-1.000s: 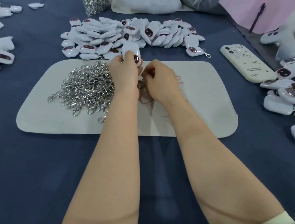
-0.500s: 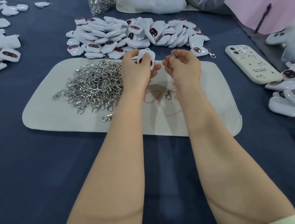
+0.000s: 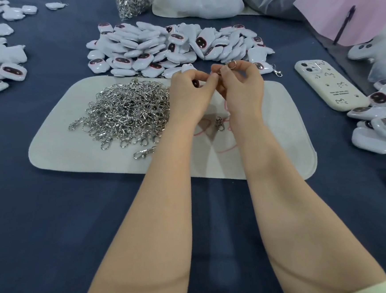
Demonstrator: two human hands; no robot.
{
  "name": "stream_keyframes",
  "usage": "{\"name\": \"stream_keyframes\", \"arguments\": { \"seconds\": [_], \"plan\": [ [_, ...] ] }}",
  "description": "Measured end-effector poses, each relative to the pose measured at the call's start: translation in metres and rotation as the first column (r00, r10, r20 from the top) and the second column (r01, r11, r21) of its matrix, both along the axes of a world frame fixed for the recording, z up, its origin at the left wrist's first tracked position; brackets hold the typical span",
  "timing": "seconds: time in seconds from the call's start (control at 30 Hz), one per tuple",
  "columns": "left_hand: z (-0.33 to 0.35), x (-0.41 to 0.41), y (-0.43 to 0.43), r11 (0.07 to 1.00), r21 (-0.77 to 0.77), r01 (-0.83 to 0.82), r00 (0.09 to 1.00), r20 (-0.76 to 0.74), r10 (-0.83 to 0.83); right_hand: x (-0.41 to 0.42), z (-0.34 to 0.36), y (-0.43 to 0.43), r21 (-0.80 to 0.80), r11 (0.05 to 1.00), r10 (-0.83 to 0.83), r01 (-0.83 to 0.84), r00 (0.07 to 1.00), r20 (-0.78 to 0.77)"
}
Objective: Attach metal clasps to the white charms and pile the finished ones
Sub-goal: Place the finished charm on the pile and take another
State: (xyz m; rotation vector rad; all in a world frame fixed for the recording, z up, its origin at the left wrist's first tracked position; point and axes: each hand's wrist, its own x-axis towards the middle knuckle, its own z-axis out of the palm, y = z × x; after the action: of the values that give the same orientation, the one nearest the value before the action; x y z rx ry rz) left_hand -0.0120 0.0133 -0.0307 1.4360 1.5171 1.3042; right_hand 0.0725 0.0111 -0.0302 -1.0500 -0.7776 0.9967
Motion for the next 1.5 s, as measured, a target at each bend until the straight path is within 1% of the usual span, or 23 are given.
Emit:
{"name": "stream_keyframes", "arguments": {
  "seconds": [0.1,0.3,0.43,0.53,0.67,0.77,0.9,0.97,1.03,1.17,1.27,1.33,1.5],
  "plan": [
    [-0.0011,0.0004,0.0014,1.0,0.004,0.005,0.998,-0.055,-0.004,-0.002,0.0,-0.0009,0.02,0.999,0.026,-0.026,1.0,-0.012],
    [-0.0019,-0.0001,0.0042,0.999,0.005,-0.047,0.993,-0.106,0.047,-0.0053,0.0001,-0.0017,0.032,0.996,0.088,-0.089,0.996,0.036],
    [-0.0023,-0.0002,0.0057,0.996,-0.009,-0.084,0.994,-0.066,0.083,-0.0057,-0.0021,-0.0014,0.023,0.993,0.11,-0.112,0.992,0.061],
    [-0.001,0.0004,0.0042,0.998,0.005,-0.068,0.997,-0.047,0.069,-0.0064,-0.0033,0.0,0.022,0.992,0.123,-0.124,0.991,0.06],
    [-0.0005,-0.0007,0.003,0.998,0.015,-0.054,0.998,-0.036,0.055,-0.0074,-0.004,-0.0003,0.011,0.989,0.148,-0.15,0.984,0.1],
    [0.0012,-0.0006,0.0016,0.999,0.007,-0.048,0.998,-0.032,0.048,-0.0064,-0.0048,0.0006,0.007,0.992,0.126,-0.127,0.988,0.088],
    [0.0011,-0.0007,0.0028,0.994,-0.008,-0.106,0.993,0.045,0.106,-0.0033,-0.0051,0.0029,-0.081,0.997,0.016,-0.006,0.993,0.117],
    [0.0009,-0.0011,0.0033,0.994,-0.022,-0.111,0.994,0.015,0.111,-0.003,-0.0065,0.0039,-0.099,0.995,-0.006,0.023,0.986,0.165],
    [0.0009,-0.0011,0.0024,0.994,-0.026,-0.104,0.994,-0.026,0.103,-0.0042,-0.007,0.0039,-0.094,0.996,0.005,0.014,0.978,0.207],
    [0.0025,-0.0005,0.0003,0.993,-0.024,-0.118,0.992,-0.034,0.118,-0.0046,-0.0059,0.0032,-0.069,0.998,0.003,0.011,0.979,0.205],
    [0.0029,-0.0001,-0.0007,0.992,-0.007,-0.125,0.99,-0.068,0.124,-0.0043,-0.0058,0.0023,-0.039,0.999,-0.017,0.027,0.971,0.24],
    [0.0033,0.0001,-0.0017,0.993,-0.006,-0.114,0.993,-0.043,0.114,-0.005,-0.0054,0.0011,-0.022,0.999,-0.02,0.026,0.963,0.27],
    [0.0034,0.0014,-0.0011,0.996,-0.073,-0.048,0.998,0.026,0.05,-0.0057,-0.0051,0.0004,-0.006,1.0,-0.003,0.004,0.953,0.304]
  ]
}}
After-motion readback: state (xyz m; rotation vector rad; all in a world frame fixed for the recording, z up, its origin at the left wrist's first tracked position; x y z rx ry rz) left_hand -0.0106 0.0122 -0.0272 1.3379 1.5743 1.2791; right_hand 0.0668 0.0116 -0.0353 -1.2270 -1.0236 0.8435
